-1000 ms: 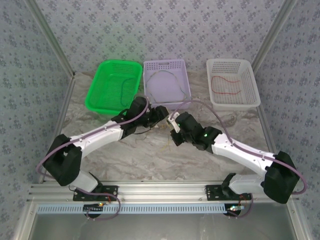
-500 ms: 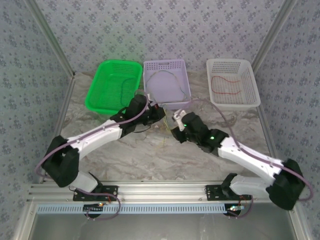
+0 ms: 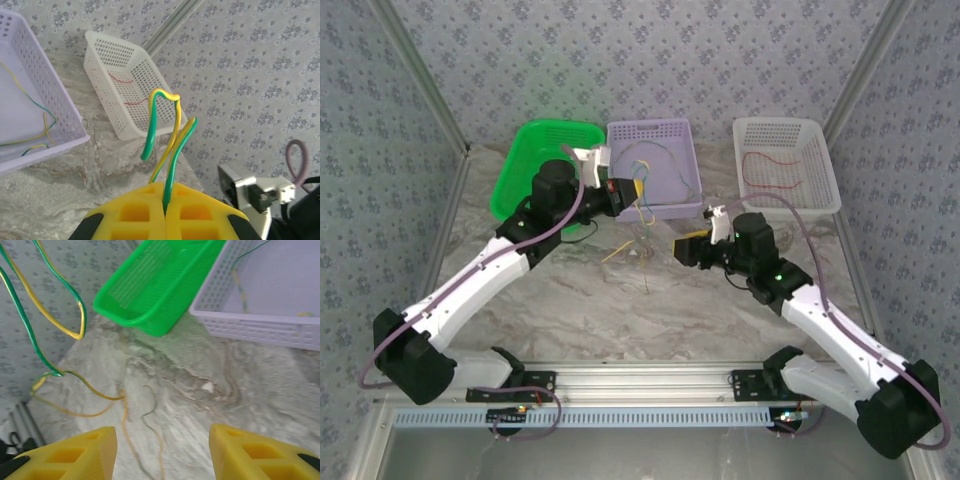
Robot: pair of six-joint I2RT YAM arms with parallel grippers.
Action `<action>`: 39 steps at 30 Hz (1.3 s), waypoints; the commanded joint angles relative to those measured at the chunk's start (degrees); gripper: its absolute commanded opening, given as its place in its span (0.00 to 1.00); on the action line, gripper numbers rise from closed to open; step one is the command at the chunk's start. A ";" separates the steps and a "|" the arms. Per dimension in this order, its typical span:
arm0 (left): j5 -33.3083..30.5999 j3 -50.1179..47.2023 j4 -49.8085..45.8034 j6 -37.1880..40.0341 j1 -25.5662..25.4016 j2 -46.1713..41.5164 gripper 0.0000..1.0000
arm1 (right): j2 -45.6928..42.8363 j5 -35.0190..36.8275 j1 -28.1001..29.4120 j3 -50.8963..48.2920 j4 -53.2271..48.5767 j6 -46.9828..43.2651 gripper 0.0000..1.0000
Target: Untangle the cables
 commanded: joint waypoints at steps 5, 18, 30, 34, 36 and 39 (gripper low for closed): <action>1.77 -0.18 1.15 0.57 1.06 -1.18 0.00 | 3.32 -0.56 7.61 -1.25 10.28 4.33 0.54; 1.67 0.08 0.90 -0.62 1.36 -2.16 0.00 | 13.93 2.68 9.42 0.24 14.73 -0.42 0.55; 1.44 -0.01 -0.12 -0.96 1.36 -1.97 0.00 | 14.58 15.45 16.63 2.54 12.04 -7.88 0.54; 1.31 -0.21 -0.08 -1.01 1.47 -1.72 0.00 | 14.55 17.33 17.58 3.68 10.48 -10.02 0.38; 0.89 -0.05 -0.17 -1.08 1.57 -1.54 0.00 | 14.72 18.06 18.70 4.07 10.13 -10.95 0.14; -0.90 1.28 -0.75 -1.68 2.80 -1.23 0.00 | 15.86 19.41 20.50 4.16 8.88 -11.66 0.00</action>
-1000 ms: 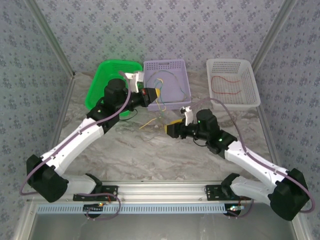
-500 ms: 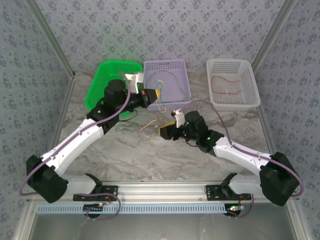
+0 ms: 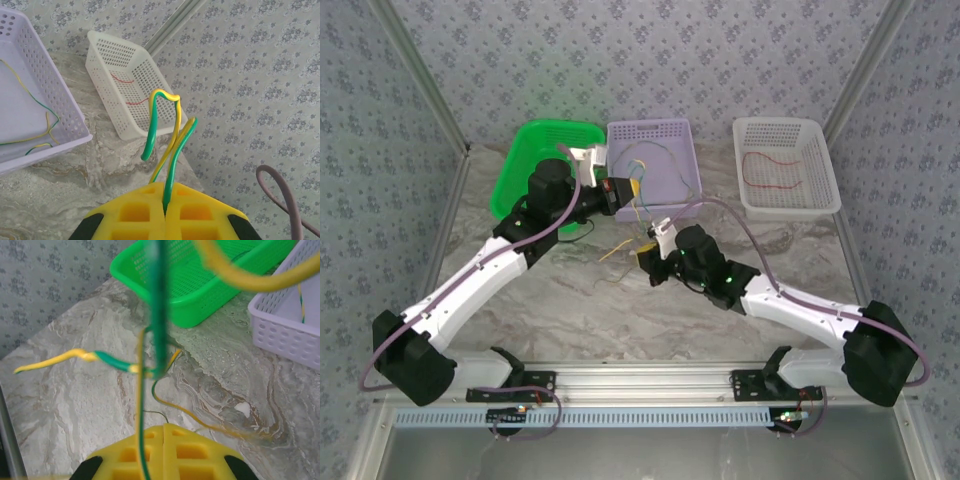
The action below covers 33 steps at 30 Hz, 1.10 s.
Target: Untangle the cables
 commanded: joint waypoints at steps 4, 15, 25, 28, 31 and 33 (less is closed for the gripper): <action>-5.29 4.53 1.04 -4.11 6.13 -0.77 0.00 | 1.41 5.33 4.32 0.03 -5.66 -1.92 0.00; -13.08 6.83 16.16 -10.89 14.74 0.42 0.00 | -0.42 12.17 6.15 -2.44 -16.47 1.54 0.00; -8.40 9.19 15.40 -8.86 17.19 -0.83 0.00 | 3.25 9.24 -8.60 -0.15 -23.91 7.33 0.00; -9.29 7.38 16.14 -9.18 18.93 -2.83 0.00 | 7.71 9.92 -9.32 2.04 -29.52 9.19 0.00; -8.02 7.88 15.00 -9.89 21.47 -4.37 0.00 | 6.25 12.02 -9.24 0.46 -30.60 11.19 0.00; -6.67 8.61 13.31 -9.64 21.71 -4.94 0.00 | 4.99 13.03 -9.26 0.02 -31.17 11.93 0.00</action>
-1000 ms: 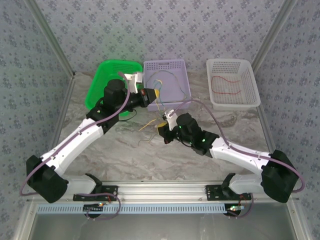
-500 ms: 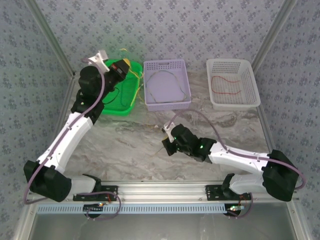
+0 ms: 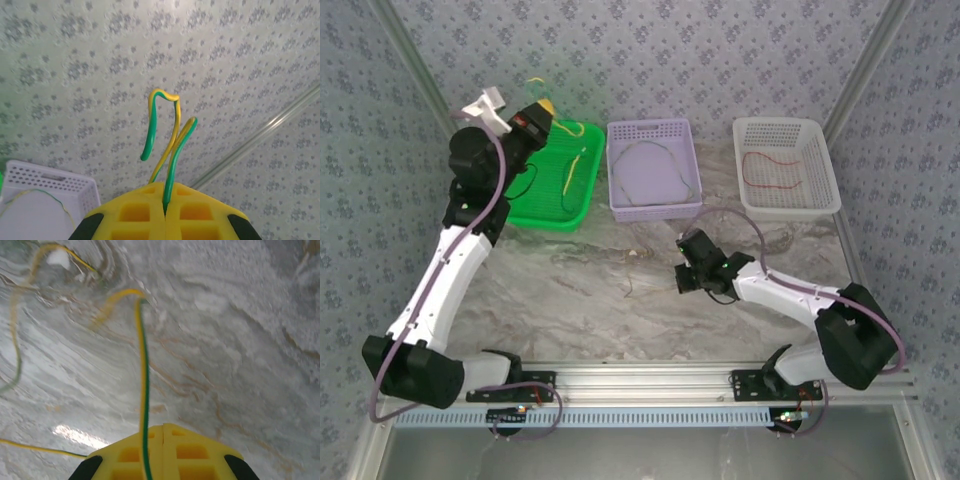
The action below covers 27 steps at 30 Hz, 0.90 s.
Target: Untangle the cables
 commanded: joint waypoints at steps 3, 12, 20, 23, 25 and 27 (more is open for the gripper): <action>8.04 0.56 -0.74 -0.92 0.45 -3.10 0.00 | -1.65 4.86 -0.54 1.82 -6.85 3.42 0.00; 19.27 -12.57 3.51 3.10 -5.58 -9.77 0.00 | -14.63 7.28 -0.68 7.28 -11.98 5.38 0.44; 25.09 -14.27 3.79 8.81 -13.09 -7.58 0.00 | -25.92 -2.37 -0.92 14.56 -6.00 11.49 0.46; 26.09 -14.16 4.20 9.45 -15.00 -6.06 0.00 | -25.04 -7.48 -1.12 17.53 -0.83 12.00 0.46; 26.22 -13.96 4.26 9.82 -15.96 -5.32 0.00 | -23.00 -11.95 -1.53 19.97 0.84 11.08 0.47; 26.20 -13.61 4.08 10.07 -16.81 -4.57 0.00 | -21.17 -16.85 -1.34 21.27 4.43 11.65 0.47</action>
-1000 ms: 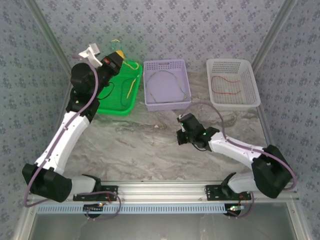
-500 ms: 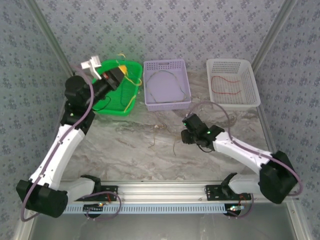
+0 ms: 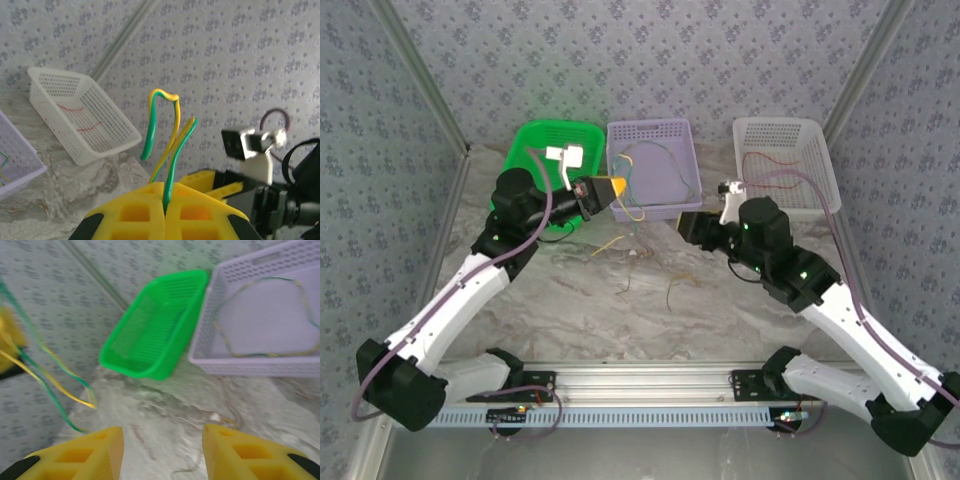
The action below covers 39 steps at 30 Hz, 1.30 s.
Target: Untangle the cables
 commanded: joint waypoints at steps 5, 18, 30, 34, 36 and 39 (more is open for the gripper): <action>1.52 2.10 2.41 2.32 -2.12 2.13 0.00 | 6.86 -13.90 0.63 2.60 10.62 3.52 0.48; 1.37 3.56 2.58 1.90 -3.37 4.23 0.00 | 12.33 -12.89 1.71 1.71 10.41 0.52 0.40; 1.83 4.62 0.62 2.32 -3.73 4.30 0.00 | 10.83 -6.88 1.57 -0.51 7.48 -4.98 0.44; 2.00 5.14 0.54 2.32 -4.14 5.01 0.00 | 11.63 -6.96 1.43 0.40 7.35 -5.95 0.44; 2.03 5.34 0.32 2.40 -4.37 5.23 0.00 | 12.40 -7.06 1.54 1.31 7.26 -6.41 0.43; 2.00 5.53 -0.06 2.58 -4.41 5.37 0.00 | 13.12 -6.04 1.60 2.05 7.23 -6.67 0.31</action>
